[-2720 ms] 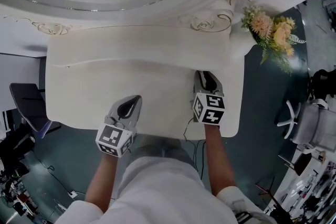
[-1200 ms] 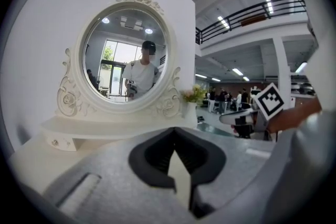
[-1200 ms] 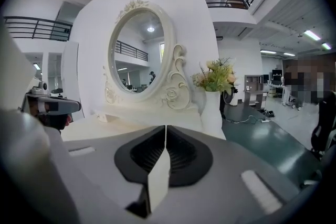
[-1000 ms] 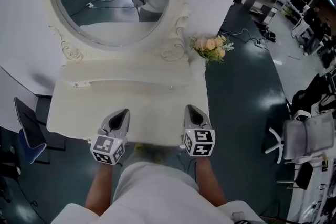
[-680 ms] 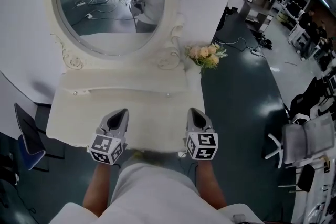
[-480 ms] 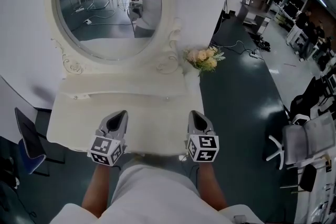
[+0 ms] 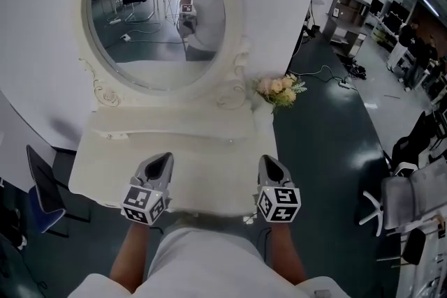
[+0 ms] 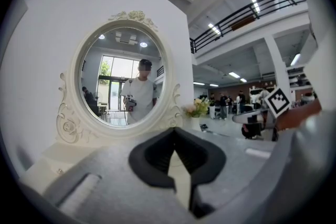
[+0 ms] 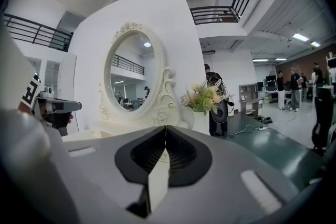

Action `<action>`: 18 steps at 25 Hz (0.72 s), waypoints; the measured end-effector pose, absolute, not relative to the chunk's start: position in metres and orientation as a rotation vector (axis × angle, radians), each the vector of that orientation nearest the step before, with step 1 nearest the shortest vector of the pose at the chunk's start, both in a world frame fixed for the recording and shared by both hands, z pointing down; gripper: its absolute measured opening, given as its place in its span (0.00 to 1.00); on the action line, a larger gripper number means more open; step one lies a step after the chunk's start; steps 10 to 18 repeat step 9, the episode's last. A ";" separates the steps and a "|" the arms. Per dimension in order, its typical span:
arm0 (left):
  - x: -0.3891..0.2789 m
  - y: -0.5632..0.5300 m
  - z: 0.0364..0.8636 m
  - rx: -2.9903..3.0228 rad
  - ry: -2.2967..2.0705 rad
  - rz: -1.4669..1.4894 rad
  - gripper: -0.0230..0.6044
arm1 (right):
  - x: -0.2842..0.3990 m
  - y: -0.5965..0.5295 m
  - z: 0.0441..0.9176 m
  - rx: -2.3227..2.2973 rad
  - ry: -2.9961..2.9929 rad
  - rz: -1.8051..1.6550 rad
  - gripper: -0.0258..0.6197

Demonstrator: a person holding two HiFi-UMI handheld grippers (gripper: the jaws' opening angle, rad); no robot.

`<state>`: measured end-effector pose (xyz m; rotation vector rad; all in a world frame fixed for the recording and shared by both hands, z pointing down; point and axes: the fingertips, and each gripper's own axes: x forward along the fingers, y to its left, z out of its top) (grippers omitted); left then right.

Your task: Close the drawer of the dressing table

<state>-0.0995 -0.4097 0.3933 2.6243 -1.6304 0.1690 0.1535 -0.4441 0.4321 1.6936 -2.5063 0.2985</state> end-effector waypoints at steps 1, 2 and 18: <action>-0.101 -0.408 0.393 2.618 -1.641 0.166 0.03 | 0.154 -0.444 0.432 1.692 -2.503 0.295 0.04; -0.103 -0.408 0.393 2.612 -1.647 0.163 0.03 | 0.153 -0.444 0.433 1.686 -2.498 0.286 0.04; -0.122 -0.409 0.400 2.596 -1.657 0.182 0.03 | 0.133 -0.447 0.437 1.635 -2.494 0.251 0.04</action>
